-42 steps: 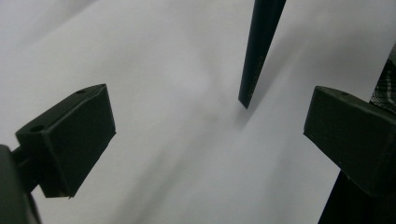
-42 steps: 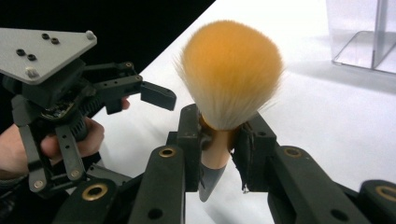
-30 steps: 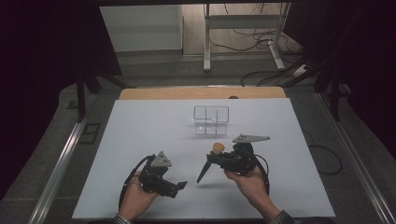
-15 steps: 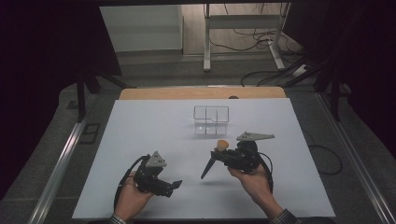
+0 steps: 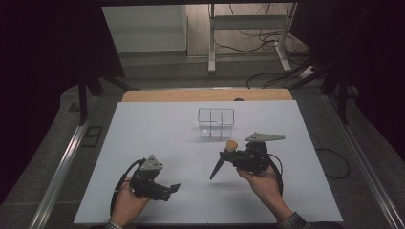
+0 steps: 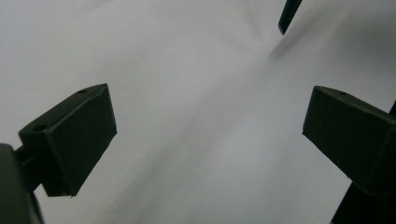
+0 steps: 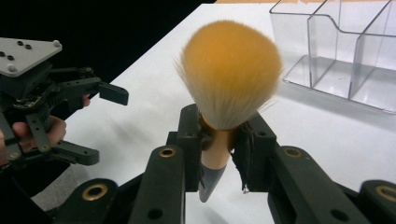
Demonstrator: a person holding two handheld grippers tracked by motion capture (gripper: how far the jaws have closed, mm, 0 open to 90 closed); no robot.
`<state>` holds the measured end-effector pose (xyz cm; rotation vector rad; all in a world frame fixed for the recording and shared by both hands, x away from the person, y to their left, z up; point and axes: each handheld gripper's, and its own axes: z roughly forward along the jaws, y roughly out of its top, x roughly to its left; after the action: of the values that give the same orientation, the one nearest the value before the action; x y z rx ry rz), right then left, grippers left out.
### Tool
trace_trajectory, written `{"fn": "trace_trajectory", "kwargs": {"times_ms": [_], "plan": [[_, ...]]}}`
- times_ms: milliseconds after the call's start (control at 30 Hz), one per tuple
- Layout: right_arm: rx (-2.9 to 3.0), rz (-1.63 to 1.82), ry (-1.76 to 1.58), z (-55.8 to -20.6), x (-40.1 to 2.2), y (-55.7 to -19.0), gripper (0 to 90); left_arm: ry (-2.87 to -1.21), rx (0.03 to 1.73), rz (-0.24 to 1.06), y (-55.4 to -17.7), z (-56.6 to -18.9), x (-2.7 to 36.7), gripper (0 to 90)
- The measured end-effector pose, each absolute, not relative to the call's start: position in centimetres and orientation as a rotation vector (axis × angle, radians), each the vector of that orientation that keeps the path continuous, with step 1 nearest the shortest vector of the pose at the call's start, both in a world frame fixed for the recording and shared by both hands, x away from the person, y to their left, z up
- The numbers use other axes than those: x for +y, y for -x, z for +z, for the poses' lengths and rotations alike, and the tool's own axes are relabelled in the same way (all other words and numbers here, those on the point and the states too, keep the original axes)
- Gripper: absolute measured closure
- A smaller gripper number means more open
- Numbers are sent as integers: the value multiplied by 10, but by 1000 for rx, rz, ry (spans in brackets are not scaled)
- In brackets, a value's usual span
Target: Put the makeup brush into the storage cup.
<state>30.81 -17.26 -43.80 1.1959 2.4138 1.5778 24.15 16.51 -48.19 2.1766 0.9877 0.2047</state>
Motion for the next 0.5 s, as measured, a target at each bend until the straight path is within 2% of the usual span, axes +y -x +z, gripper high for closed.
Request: {"fn": "trace_trajectory", "kwargs": {"times_ms": [500], "plan": [[2369,1571,-1186,-433,-184,-314,729,-2126,1058,227,-235,-483,188,35]]}}
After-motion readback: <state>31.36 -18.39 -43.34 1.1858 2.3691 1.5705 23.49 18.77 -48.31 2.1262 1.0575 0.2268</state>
